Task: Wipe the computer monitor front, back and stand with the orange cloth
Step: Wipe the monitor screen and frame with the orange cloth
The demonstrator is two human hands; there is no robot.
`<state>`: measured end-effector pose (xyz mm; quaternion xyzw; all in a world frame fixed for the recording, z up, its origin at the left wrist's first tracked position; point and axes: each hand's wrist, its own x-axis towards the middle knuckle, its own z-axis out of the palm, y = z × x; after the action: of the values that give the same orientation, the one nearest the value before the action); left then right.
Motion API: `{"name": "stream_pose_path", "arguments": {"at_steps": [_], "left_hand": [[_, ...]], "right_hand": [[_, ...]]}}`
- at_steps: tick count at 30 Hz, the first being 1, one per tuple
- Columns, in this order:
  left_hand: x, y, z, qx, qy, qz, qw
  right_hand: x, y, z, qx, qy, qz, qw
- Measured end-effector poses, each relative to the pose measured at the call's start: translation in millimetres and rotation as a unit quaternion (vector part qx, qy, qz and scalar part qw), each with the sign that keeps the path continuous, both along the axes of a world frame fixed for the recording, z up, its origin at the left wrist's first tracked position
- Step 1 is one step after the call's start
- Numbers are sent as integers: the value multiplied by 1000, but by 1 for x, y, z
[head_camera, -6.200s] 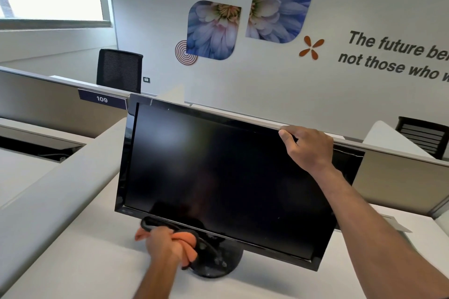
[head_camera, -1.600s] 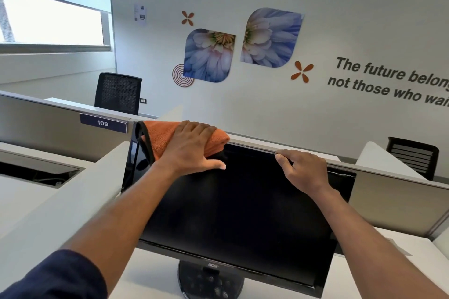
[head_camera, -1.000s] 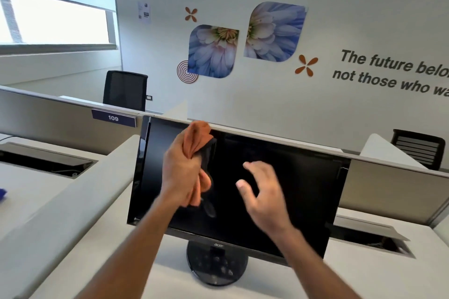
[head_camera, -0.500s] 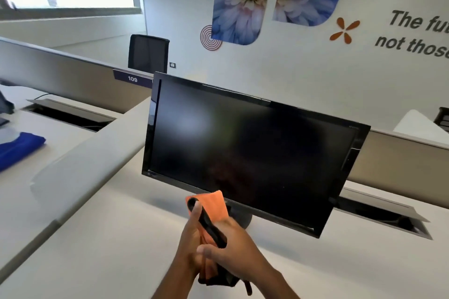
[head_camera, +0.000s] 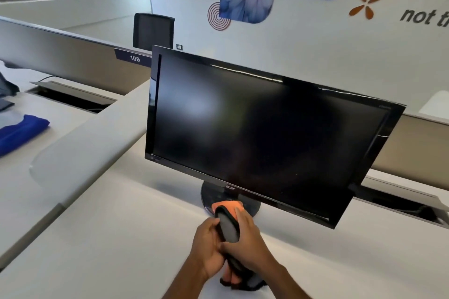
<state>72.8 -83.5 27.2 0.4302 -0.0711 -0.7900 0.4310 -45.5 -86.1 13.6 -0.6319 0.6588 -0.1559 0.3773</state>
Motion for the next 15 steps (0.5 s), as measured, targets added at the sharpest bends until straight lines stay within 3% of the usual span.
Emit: {"name": "stream_pose_path", "arguments": {"at_steps": [3, 4, 5, 6, 7, 8, 10, 11, 12, 15], "left_hand": [[10, -17, -5, -53, -69, -103, 991], [11, -21, -8, -88, -150, -137, 975], [17, -25, -12, -142, -279, -157, 937], [25, -30, -23, -214, -427, -178, 861], [36, -33, -36, -291, -561, -198, 749], [48, -37, -48, -337, -646, -226, 646], [79, -43, -74, -382, -731, -255, 505], [93, -46, -86, -372, -759, -273, 459], [104, -48, -95, -353, -776, -284, 440], [115, -50, -104, -326, -782, -309, 432]], "right_hand": [[-3, -6, -10, -110, 116, -82, 984], [-1, -7, -10, -143, 173, -123, 967], [1, -10, -10, -158, 220, -156, 950], [4, -12, -10, -159, 253, -178, 938], [7, -15, -12, -151, 278, -187, 930], [9, -18, -14, -142, 298, -185, 926], [17, -27, -21, -133, 324, -179, 919], [20, -33, -25, -127, 331, -178, 918], [25, -37, -30, -103, 334, -174, 921], [40, -45, -45, -61, 339, -175, 923]]}}
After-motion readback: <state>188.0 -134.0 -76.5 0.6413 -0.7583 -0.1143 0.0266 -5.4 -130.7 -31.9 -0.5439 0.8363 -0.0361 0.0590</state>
